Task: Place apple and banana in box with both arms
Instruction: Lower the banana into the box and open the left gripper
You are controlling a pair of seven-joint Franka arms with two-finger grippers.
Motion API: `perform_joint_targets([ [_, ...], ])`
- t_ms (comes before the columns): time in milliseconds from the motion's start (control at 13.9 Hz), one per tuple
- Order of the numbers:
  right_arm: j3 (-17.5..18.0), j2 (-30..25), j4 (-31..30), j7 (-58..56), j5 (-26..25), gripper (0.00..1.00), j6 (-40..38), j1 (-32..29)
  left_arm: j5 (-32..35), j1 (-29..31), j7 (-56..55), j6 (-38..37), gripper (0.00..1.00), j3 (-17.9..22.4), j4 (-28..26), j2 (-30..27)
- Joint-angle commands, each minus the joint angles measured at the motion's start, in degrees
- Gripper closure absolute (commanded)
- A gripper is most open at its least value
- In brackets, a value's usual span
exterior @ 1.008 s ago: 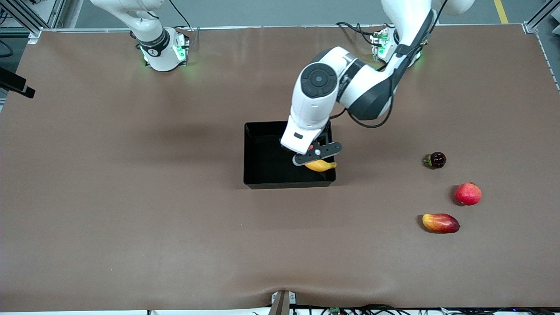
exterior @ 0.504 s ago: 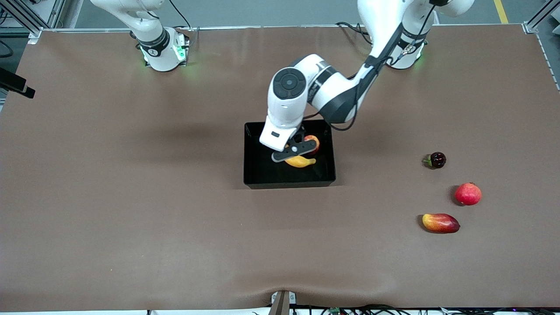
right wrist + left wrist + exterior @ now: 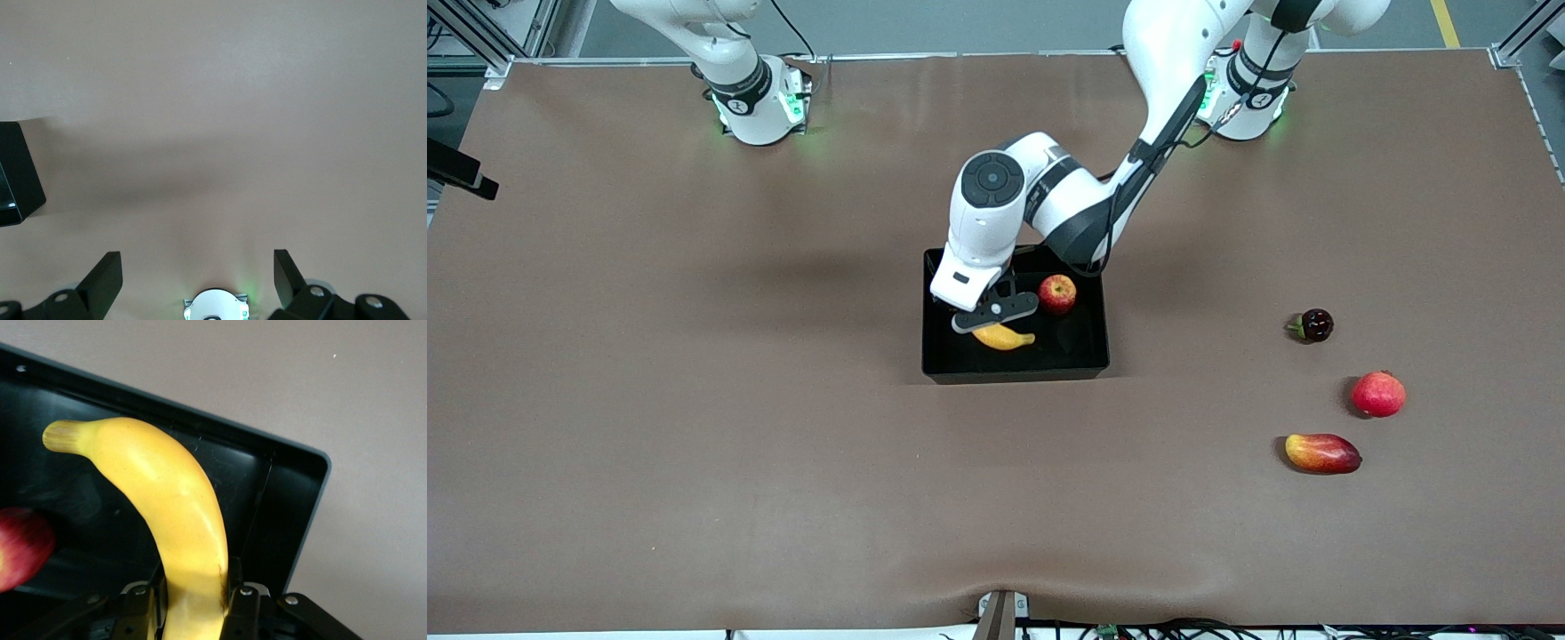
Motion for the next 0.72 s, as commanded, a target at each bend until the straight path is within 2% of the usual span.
perform_joint_targets([
  [0, 0.73, 0.54, 0.99, -0.83, 1.20, 0.00, -0.56, -1.43, -0.41, -0.25, 0.81, 3.10, 1.00, 0.69, 1.71, 3.02],
  [648, 0.73, 0.54, 0.90, -0.83, 1.20, 0.00, -0.56, -1.34, -0.32, -1.66, 4.94, 3.98, 1.00, 0.61, 1.18, 7.06],
])
